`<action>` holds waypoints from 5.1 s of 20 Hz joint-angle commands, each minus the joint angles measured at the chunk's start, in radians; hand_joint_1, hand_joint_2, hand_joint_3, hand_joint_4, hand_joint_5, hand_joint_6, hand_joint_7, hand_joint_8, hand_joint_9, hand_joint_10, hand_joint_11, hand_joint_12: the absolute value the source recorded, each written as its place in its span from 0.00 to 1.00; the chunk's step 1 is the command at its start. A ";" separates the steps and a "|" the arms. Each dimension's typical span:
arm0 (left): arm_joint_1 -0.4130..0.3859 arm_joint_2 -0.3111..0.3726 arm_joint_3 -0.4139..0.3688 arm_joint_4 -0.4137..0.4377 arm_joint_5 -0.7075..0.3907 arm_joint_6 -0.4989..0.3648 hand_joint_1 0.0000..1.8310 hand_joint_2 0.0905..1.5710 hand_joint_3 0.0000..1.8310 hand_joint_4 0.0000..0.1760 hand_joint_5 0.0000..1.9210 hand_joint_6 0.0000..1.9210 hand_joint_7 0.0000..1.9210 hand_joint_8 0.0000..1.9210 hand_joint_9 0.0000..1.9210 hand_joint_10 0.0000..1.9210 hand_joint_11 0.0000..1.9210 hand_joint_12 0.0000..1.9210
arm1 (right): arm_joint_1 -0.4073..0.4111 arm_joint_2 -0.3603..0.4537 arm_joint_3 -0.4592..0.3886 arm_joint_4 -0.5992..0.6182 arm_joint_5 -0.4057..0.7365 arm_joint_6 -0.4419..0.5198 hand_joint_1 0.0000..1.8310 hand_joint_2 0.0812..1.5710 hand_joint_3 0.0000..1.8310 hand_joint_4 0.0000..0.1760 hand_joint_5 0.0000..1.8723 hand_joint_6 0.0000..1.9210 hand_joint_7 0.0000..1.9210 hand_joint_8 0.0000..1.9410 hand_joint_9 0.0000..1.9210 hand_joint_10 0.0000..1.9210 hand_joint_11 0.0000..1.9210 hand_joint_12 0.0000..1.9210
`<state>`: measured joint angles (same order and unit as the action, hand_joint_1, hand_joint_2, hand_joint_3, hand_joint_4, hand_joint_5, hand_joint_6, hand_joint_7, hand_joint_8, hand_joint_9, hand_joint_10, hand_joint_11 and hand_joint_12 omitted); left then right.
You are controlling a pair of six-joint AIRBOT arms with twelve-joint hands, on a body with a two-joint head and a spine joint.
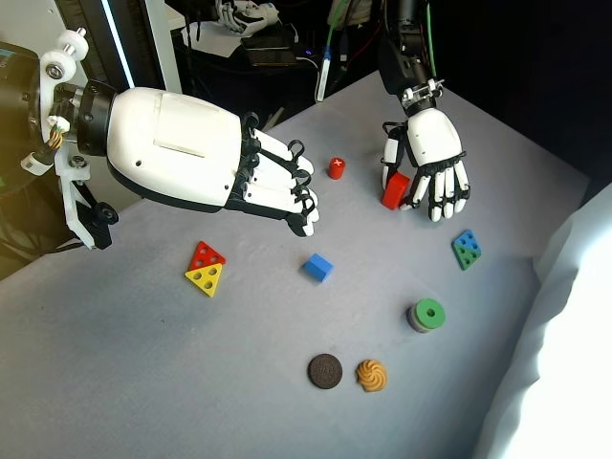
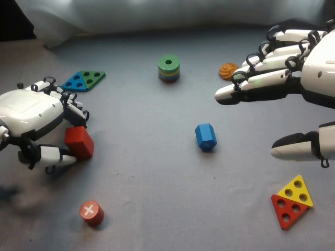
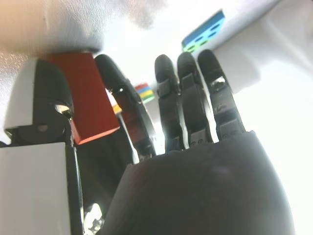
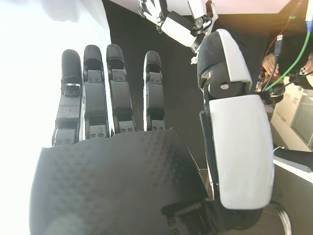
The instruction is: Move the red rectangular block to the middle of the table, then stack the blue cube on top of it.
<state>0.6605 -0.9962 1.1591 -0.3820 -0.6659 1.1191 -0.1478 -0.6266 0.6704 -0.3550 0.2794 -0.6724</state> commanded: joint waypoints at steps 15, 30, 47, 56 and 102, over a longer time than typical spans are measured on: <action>-0.034 0.012 0.002 0.001 -0.074 0.001 0.56 0.67 0.00 1.00 0.53 0.47 0.25 0.00 0.17 0.00 0.00 0.36 | 0.009 0.011 -0.005 0.016 0.110 0.008 0.31 0.72 0.00 0.00 0.17 0.00 0.17 0.00 0.16 0.00 0.00 0.46; -0.039 0.019 -0.010 -0.023 -0.065 0.006 0.56 0.67 0.00 1.00 0.53 0.47 0.24 0.00 0.17 0.00 0.00 0.33 | 0.009 0.011 -0.005 0.016 0.110 0.008 0.31 0.72 0.00 0.00 0.17 0.00 0.18 0.00 0.16 0.00 0.00 0.45; -0.031 0.052 -0.071 -0.055 -0.048 0.049 0.55 0.69 0.00 1.00 0.51 0.50 0.24 0.00 0.18 0.00 0.00 0.37 | 0.008 0.011 -0.005 0.016 0.110 0.008 0.32 0.72 0.00 0.00 0.18 0.00 0.18 0.00 0.16 0.01 0.00 0.47; -0.026 0.052 -0.061 -0.056 -0.054 0.049 0.24 0.72 0.00 0.73 0.48 0.02 0.21 0.00 0.14 0.00 0.00 0.24 | 0.008 0.011 -0.005 0.016 0.110 0.008 0.32 0.71 0.00 0.00 0.18 0.00 0.18 0.00 0.17 0.01 0.00 0.45; -0.051 0.011 -0.121 -0.159 -0.056 0.186 0.29 0.69 0.00 0.63 0.32 0.00 0.17 0.00 0.10 0.00 0.00 0.23 | 0.008 0.011 -0.005 0.016 0.112 0.008 0.35 0.71 0.00 0.00 0.18 0.00 0.17 0.00 0.16 0.00 0.00 0.45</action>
<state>0.6155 -0.9894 1.0348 -0.5583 -0.6239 1.3052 -0.1486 -0.6266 0.6704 -0.3550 0.2806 -0.6708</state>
